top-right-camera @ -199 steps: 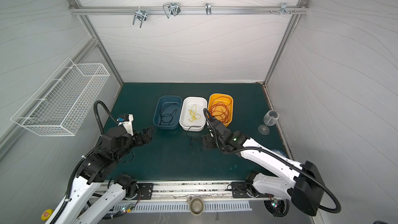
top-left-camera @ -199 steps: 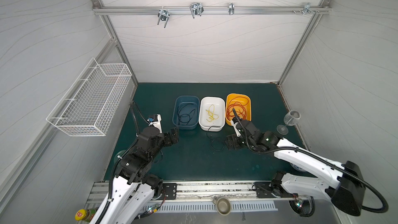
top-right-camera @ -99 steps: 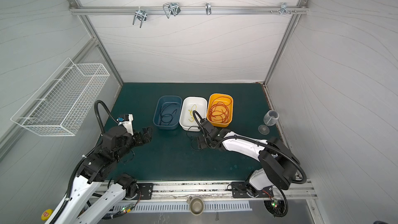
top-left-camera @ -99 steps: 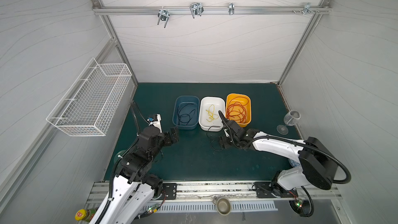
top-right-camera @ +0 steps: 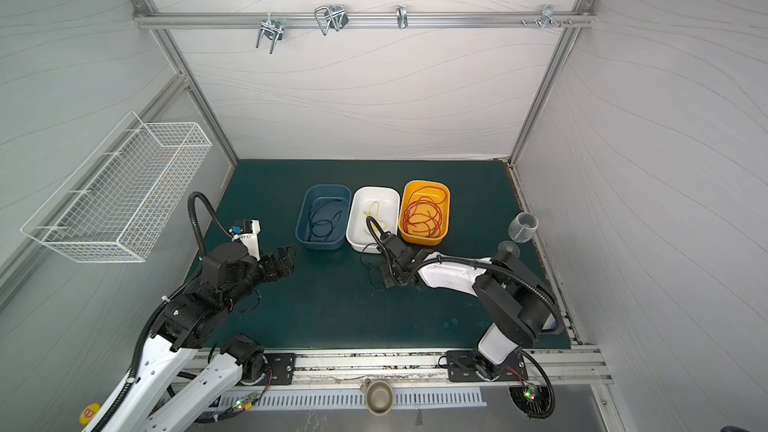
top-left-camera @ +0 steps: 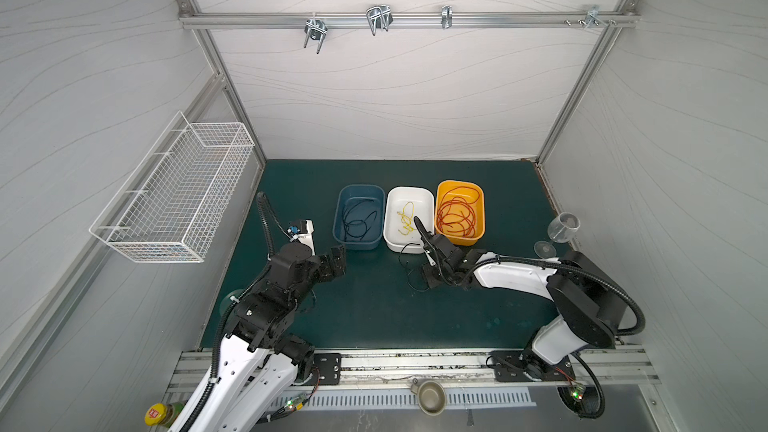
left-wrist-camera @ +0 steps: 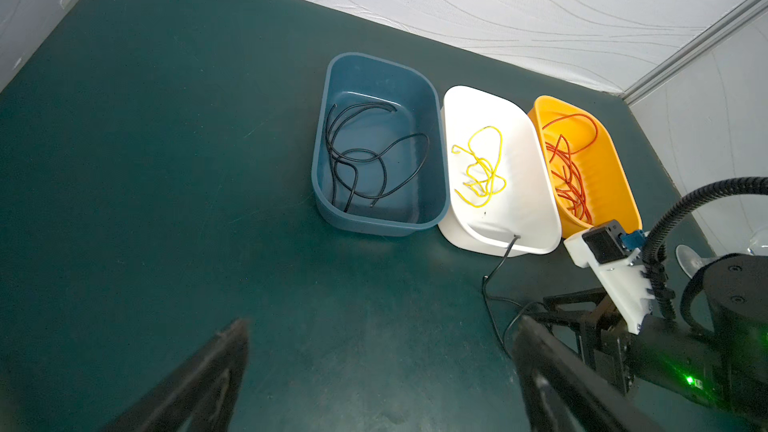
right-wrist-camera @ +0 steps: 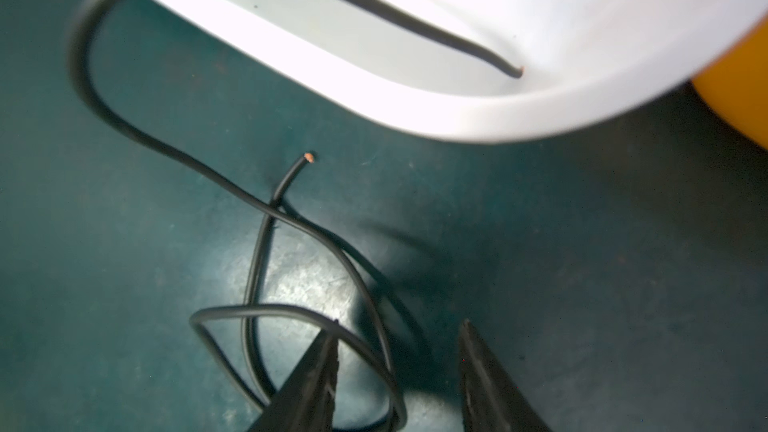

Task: Untangle the cables
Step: 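Reach the right gripper to the loose black wire and grasp it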

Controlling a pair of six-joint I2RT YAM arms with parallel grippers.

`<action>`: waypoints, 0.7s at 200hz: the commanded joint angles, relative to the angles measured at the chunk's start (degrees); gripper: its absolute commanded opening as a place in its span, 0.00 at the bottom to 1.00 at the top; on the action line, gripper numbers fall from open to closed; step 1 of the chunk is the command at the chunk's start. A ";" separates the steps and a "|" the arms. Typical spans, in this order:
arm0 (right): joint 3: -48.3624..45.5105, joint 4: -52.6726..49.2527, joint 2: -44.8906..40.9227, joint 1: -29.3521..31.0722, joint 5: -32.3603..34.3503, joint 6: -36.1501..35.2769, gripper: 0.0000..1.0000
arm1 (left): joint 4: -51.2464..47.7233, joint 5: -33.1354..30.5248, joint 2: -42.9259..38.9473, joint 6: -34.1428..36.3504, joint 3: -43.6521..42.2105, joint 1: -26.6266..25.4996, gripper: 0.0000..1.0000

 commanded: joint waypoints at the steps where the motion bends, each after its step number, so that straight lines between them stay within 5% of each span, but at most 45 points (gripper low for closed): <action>1: 1.06 2.27 1.39 0.28 0.28 -1.28 0.38 | 1.87 -0.92 -0.15 -0.14 0.48 -0.43 1.00; 37: 1.37 3.33 2.44 0.56 -1.37 -1.85 0.23 | 1.86 -0.85 -0.15 0.04 0.50 -0.70 1.00; 140: 5.39 -2.65 -2.38 8.70 5.02 -5.44 0.00 | 2.06 -0.89 -0.59 0.30 0.48 -0.97 1.00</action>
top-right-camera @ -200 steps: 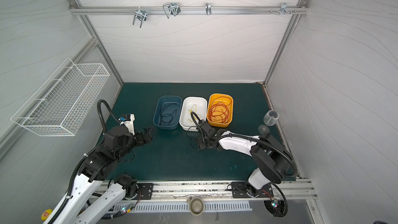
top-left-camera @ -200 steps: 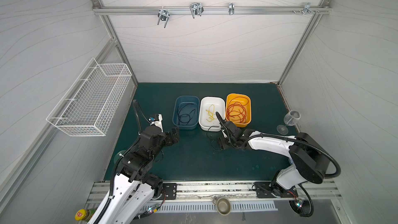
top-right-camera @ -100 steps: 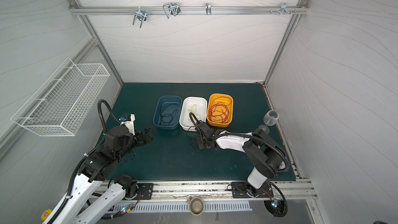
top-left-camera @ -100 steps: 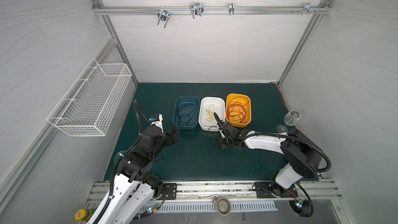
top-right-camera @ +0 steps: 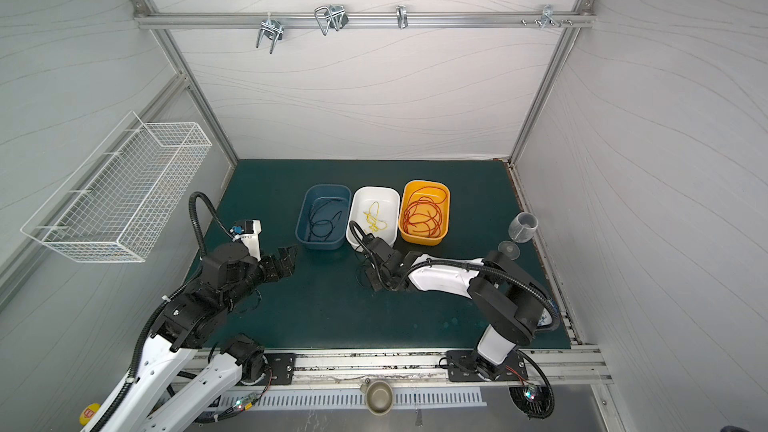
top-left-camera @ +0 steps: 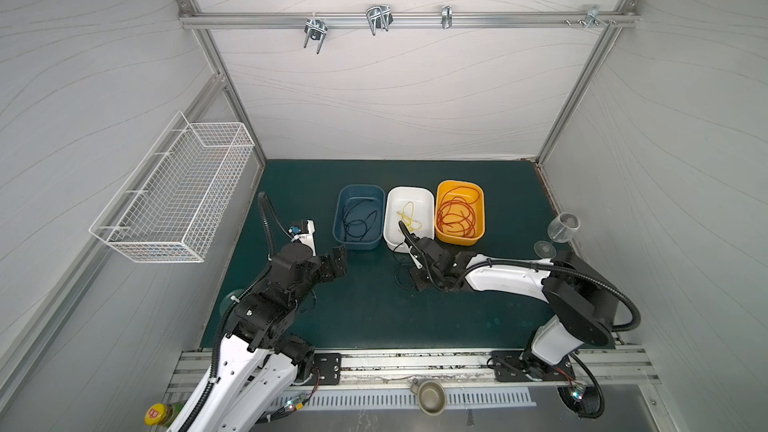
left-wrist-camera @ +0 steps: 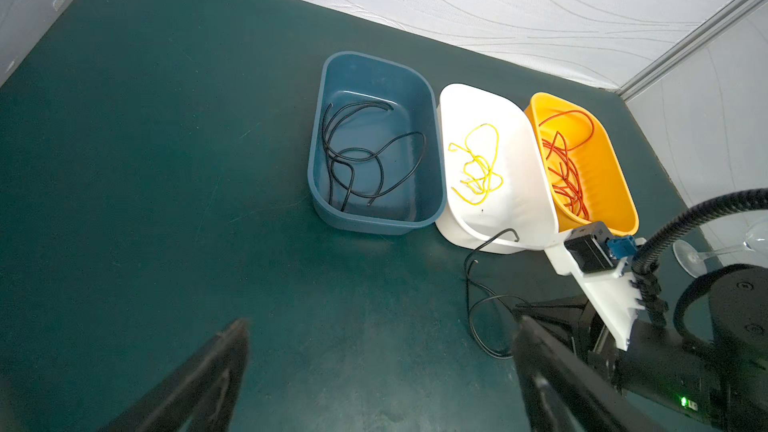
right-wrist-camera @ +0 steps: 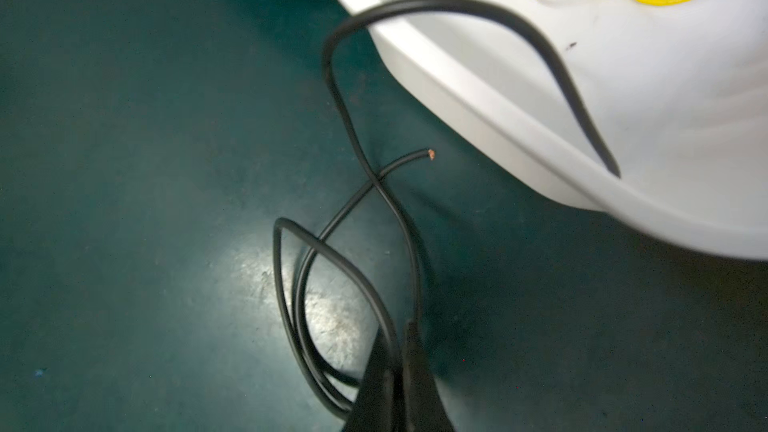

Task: Untangle the cables
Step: 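Reach the right gripper to the loose black wire and grasp it, then lift the black wire with the right gripper and carry it over the teal tub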

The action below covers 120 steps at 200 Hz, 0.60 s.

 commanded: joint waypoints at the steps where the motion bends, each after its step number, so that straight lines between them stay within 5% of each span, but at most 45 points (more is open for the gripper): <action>1: 1.29 -3.34 -3.59 1.97 2.70 -1.48 0.00 | 2.00 -0.86 -0.52 0.08 0.48 -0.34 1.00; 120: 5.27 -14.84 -26.47 3.90 1.93 -2.42 0.00 | 2.01 -0.94 -0.96 0.26 0.47 -0.72 1.00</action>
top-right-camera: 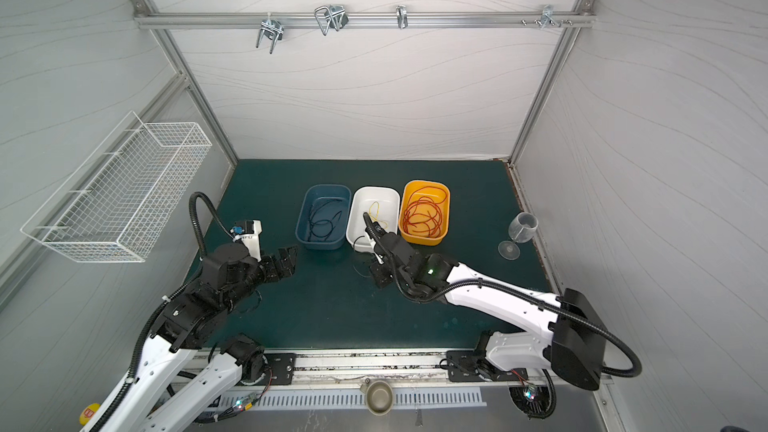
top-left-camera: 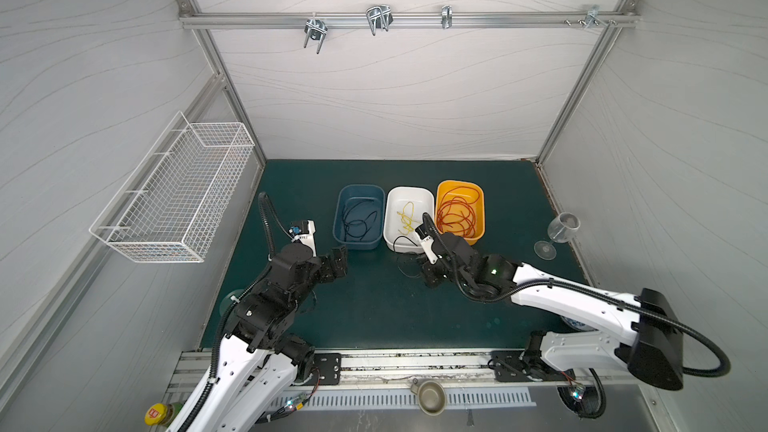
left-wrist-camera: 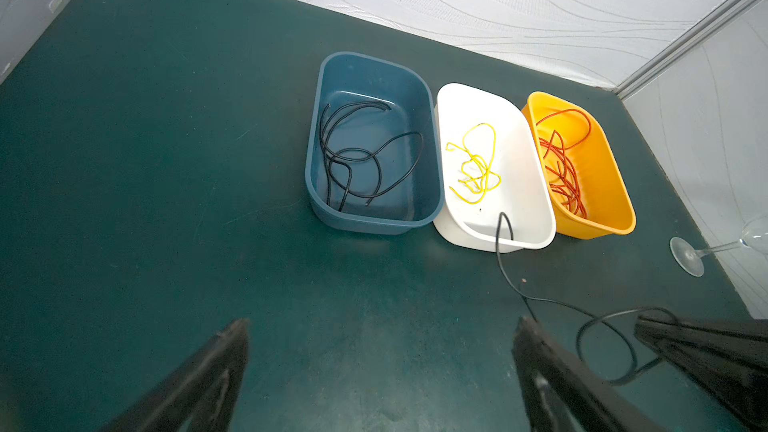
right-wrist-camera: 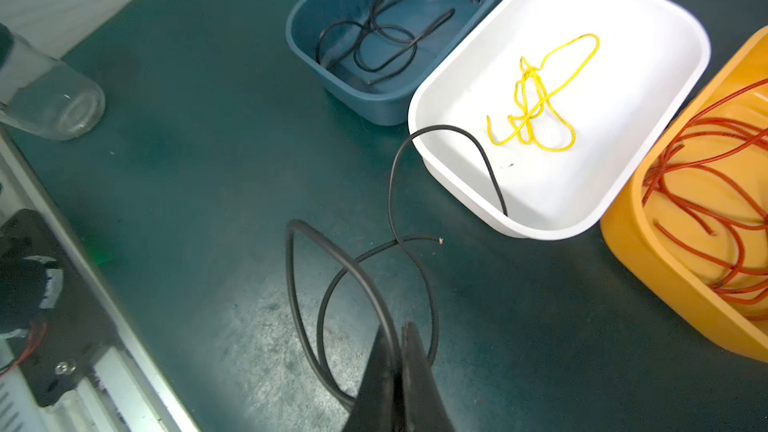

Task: Untangle the cables
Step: 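Lift the black wire with the right gripper and carry it over the teal tub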

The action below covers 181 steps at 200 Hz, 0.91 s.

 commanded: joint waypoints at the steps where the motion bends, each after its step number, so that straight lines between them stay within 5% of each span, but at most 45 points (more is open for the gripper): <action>1: 2.88 -4.43 -3.20 0.38 -0.88 -0.96 0.00 | 1.99 -0.84 -0.74 0.23 0.43 -0.23 1.00; 91: 16.59 -9.48 -5.77 0.82 -5.42 -1.47 0.00 | 2.14 -0.42 -1.02 0.23 0.48 -0.45 0.99; 181: 32.97 -9.36 7.67 0.57 -8.19 -5.25 0.00 | 2.21 -0.71 -1.18 0.58 0.39 -0.82 0.99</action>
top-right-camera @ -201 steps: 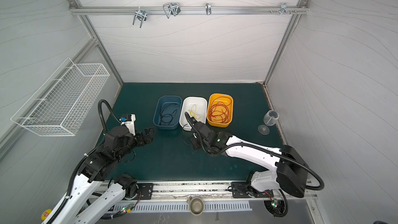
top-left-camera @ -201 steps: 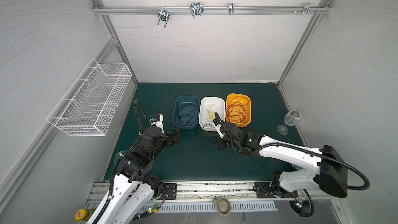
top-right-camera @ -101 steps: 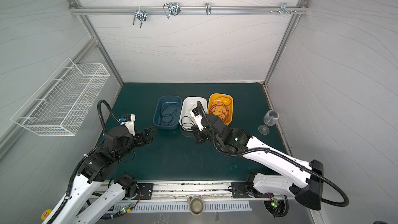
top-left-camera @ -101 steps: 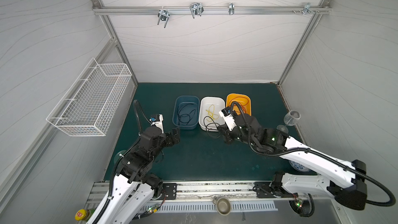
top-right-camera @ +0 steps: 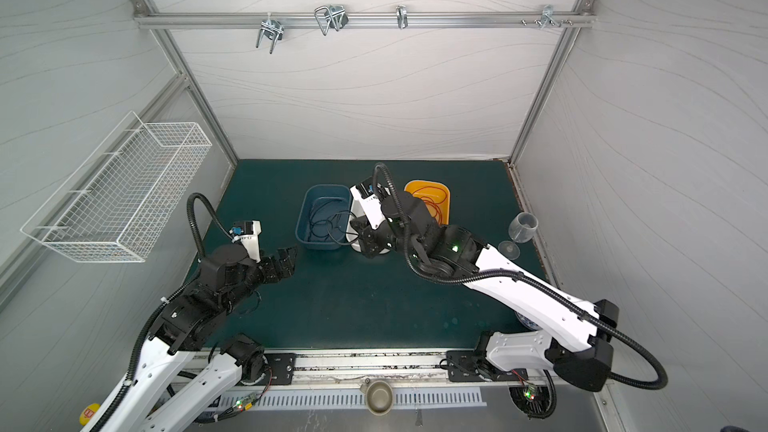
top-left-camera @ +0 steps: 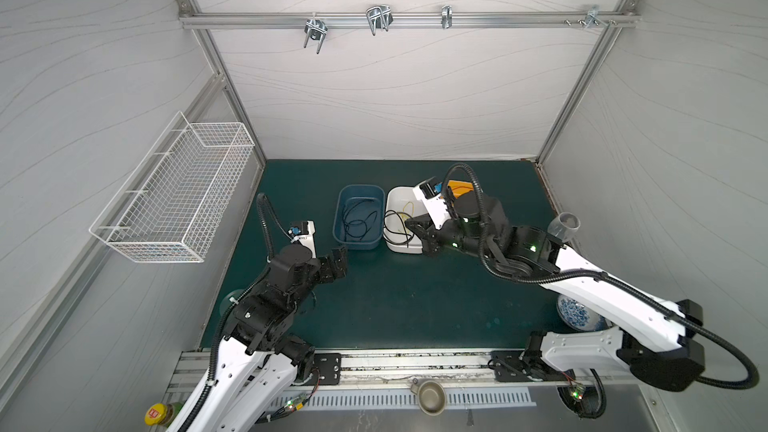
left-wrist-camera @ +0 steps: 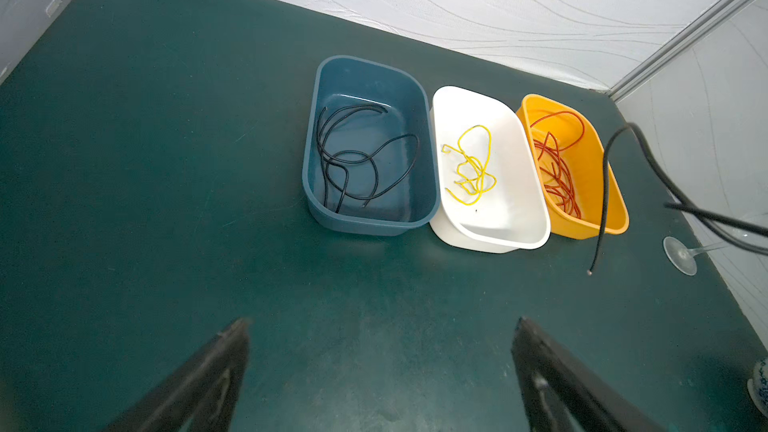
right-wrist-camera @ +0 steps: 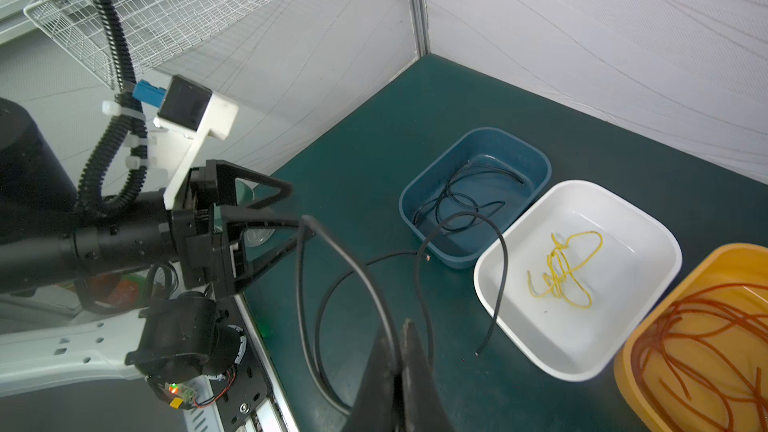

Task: Untangle the cables
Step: 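Lift the black wire with the right gripper and carry it over the teal tub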

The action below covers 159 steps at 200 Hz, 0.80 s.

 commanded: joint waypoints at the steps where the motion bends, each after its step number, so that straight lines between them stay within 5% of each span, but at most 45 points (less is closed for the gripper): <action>1: 4.28 -0.62 4.19 0.10 -1.71 -2.44 0.00 | 2.17 -0.71 -0.55 0.54 0.39 -0.43 0.99; 69: 17.46 0.68 20.74 -6.64 -14.04 1.27 0.00 | 2.18 -2.17 -1.07 0.61 0.35 -0.52 0.98; 159: 35.46 -1.16 46.33 -13.85 -22.46 5.61 0.00 | 2.23 -2.55 -0.89 0.96 0.39 -0.78 0.98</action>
